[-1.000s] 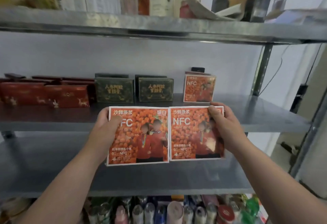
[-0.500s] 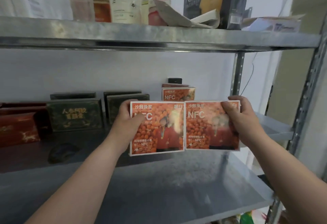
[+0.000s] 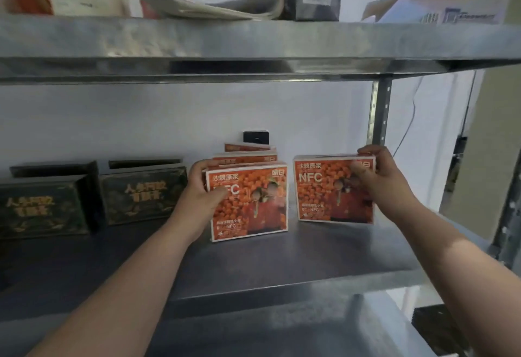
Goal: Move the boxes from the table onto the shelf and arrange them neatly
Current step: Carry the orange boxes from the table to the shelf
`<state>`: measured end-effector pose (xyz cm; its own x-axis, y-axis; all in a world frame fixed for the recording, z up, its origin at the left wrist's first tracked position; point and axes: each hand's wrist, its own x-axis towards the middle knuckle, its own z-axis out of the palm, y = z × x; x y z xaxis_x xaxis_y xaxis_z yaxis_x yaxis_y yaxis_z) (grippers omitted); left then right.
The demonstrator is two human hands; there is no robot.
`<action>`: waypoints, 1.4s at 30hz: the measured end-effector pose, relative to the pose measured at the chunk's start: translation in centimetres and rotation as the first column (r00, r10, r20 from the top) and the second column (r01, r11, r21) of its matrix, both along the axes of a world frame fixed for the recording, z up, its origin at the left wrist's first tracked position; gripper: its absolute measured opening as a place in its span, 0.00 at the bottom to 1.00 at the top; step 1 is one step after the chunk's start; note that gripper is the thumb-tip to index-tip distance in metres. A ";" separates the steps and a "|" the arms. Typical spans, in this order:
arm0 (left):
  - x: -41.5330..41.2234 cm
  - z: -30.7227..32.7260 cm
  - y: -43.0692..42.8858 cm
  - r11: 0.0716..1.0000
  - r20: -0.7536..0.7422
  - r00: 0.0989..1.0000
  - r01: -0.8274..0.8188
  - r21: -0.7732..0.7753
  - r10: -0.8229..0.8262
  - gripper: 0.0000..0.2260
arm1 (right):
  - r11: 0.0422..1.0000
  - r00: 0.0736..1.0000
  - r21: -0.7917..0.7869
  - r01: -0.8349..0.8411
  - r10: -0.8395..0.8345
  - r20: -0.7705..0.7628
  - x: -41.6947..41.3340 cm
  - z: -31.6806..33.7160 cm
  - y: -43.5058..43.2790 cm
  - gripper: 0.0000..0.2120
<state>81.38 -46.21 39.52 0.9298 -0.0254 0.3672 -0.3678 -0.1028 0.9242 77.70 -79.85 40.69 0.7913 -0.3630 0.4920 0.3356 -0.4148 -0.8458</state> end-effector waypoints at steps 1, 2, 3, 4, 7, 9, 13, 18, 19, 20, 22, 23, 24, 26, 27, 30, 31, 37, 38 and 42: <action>0.5 -0.1 -0.2 1.000 0.004 1.000 -0.029 0.009 0.029 0.24 | 1.000 1.000 -0.012 -0.017 0.016 -0.014 0.8 0.0 -0.8 0.10; 0.9 -0.2 -0.4 0.998 0.013 0.998 -0.057 0.029 0.056 0.24 | 0.999 0.999 -0.026 -0.038 0.038 -0.030 1.5 0.1 -1.5 0.08; 1.1 -0.2 -0.7 0.996 0.026 0.997 -0.076 0.051 0.075 0.24 | 0.997 0.997 -0.057 -0.057 0.054 -0.052 2.3 0.2 -2.2 0.07; 1.3 -0.2 -1.0 0.994 0.037 0.996 -0.089 0.068 0.086 0.24 | 0.992 0.995 -0.097 -0.078 0.071 -0.075 3.0 0.4 -2.9 0.07; 1.5 -0.4 -1.8 0.988 0.076 0.991 -0.118 0.100 0.110 0.24 | 0.932 0.993 -0.357 -0.072 0.034 -0.110 5.1 0.9 -4.5 0.10; 1.5 -0.8 -1.9 0.963 0.186 0.967 -0.207 0.175 0.174 0.25 | 0.769 0.999 -0.639 0.020 -0.032 -0.006 6.4 1.1 -4.9 0.16; 1.5 -0.5 -1.8 0.774 0.501 0.838 -0.459 0.437 0.214 0.23 | 0.340 0.993 -0.934 0.109 -0.082 0.086 7.7 0.6 -3.4 0.36; 2.0 -0.7 -2.8 0.541 0.658 0.740 -0.613 0.576 0.139 0.34 | 0.237 0.974 -0.950 0.202 -0.147 0.171 10.4 -0.1 -2.7 0.37; 2.0 -1.1 -2.9 0.550 0.674 0.727 -0.619 0.561 0.132 0.34 | 0.243 0.974 -0.951 0.193 -0.168 0.155 11.1 0.0 -2.5 0.36; 2.1 -1.3 -3.0 0.559 0.692 0.710 -0.628 0.542 0.127 0.34 | 0.250 0.973 -0.950 0.185 -0.186 0.140 11.9 0.2 -2.3 0.36; 2.3 -1.8 -2.9 0.565 0.719 0.684 -0.644 0.516 0.123 0.33 | 0.255 0.973 -0.951 0.172 -0.193 0.124 13.4 0.3 -2.2 0.34; 2.5 -1.9 -2.8 0.564 0.727 0.676 -0.649 0.511 0.119 0.33 | 0.254 0.976 -0.953 0.163 -0.186 0.117 14.2 0.2 -2.2 0.34; 2.5 -1.9 -2.7 0.562 0.739 0.665 -0.655 0.506 0.110 0.32 | 0.254 0.978 -0.956 0.148 -0.179 0.103 14.9 0.3 -2.1 0.34; 2.6 -2.1 -2.5 0.558 0.754 0.651 -0.660 0.502 0.092 0.32 | 0.269 0.984 -0.956 0.113 -0.166 0.069 16.0 0.4 -2.0 0.35; 2.7 -2.1 -2.5 0.557 0.755 0.650 -0.660 0.505 0.087 0.32 | 0.279 0.986 -0.955 0.102 -0.159 0.059 16.6 0.4 -1.9 0.35; 3.0 -2.3 -2.3 0.539 0.758 0.648 -0.666 0.515 0.077 0.32 | 0.298 0.989 -0.950 0.097 -0.140 0.057 17.9 0.4 -1.5 0.36; 3.1 -2.4 -2.2 0.536 0.759 0.647 -0.668 0.517 0.074 0.32 | 0.293 0.988 -0.952 0.091 -0.146 0.050 18.1 0.4 -1.5 0.37; 3.2 -2.5 -2.0 0.554 0.755 0.652 -0.651 0.518 0.061 0.32 | 0.505 0.993 -0.860 0.072 0.046 0.111 18.9 2.8 1.3 0.28; 3.1 -2.5 -2.0 0.558 0.751 0.657 -0.647 0.520 0.062 0.32 | 0.557 0.979 -0.828 0.059 0.131 0.158 19.2 3.5 2.6 0.24; 3.1 -2.5 -1.6 0.570 0.741 0.670 -0.629 0.529 0.052 0.32 | 0.492 0.974 -0.848 -0.197 0.199 -0.110 21.0 6.6 7.5 0.19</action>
<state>84.46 -47.82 37.05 0.4936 -0.2676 0.8275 -0.5465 -0.8356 0.0558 98.70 -72.39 47.25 0.7853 0.3963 0.4757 0.5056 -0.8539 -0.1234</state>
